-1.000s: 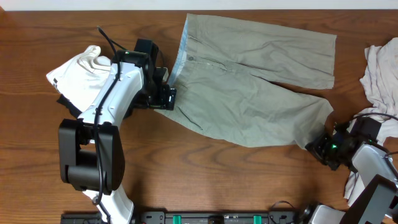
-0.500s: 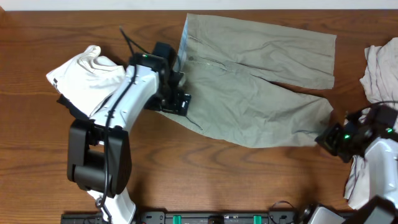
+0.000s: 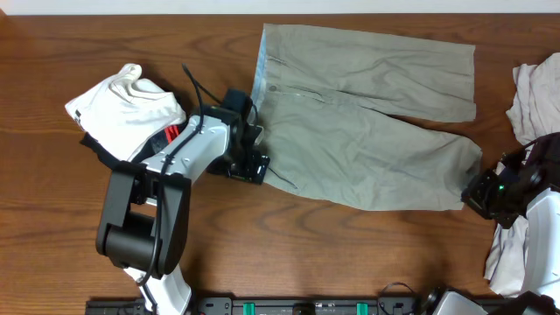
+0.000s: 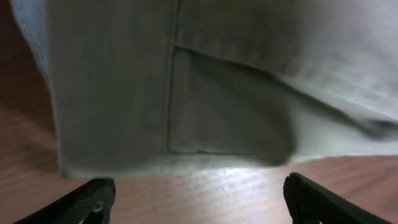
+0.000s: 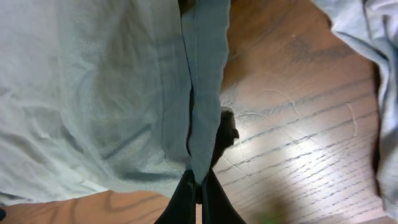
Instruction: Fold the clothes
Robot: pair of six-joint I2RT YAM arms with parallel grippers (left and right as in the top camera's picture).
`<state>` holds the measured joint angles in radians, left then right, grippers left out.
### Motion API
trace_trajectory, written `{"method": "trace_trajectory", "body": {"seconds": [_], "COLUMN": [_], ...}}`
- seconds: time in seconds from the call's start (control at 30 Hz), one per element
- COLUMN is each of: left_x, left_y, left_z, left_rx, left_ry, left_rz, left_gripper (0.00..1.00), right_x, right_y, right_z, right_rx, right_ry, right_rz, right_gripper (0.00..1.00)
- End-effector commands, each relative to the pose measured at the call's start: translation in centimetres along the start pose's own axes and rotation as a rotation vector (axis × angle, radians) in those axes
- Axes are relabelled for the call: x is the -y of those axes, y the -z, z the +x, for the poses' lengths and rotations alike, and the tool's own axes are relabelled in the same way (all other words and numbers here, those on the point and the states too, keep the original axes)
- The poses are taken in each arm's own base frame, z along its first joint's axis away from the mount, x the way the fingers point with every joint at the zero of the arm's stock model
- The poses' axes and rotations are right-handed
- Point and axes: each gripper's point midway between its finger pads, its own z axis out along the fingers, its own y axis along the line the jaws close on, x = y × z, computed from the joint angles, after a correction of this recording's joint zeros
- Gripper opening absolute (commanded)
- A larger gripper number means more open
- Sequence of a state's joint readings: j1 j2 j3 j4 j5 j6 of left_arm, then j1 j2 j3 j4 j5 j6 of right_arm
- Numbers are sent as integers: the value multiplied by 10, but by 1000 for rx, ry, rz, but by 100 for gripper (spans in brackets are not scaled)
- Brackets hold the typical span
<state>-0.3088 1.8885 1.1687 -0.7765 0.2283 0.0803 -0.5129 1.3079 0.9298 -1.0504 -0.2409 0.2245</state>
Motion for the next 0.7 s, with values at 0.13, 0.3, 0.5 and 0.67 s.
{"method": "trace_trajectory", "body": {"seconds": [0.13,0.3,0.5,0.67], "left_x": [-5,-5,-5,-5], "left_y": [-13,-13,-13,-13], "left_z": [14,14,13,13], "left_rx": [-14,-13,-10,-10], "left_ry": [-8,-8,-9,-9], "left_rz": [-12,-11,-11,-11], "left_gripper": [88,88,88,88], "right_x": [2,8,22,32], "right_y": [4,-11,-44,-65], "right_z": [-11,6,40,50], "right_rx": [47,-11,-96,-89], "right_ry": [-6,-22,-75,-119], "right_rz": [11,13,23,39], "right_gripper": [55,46,34,30]}}
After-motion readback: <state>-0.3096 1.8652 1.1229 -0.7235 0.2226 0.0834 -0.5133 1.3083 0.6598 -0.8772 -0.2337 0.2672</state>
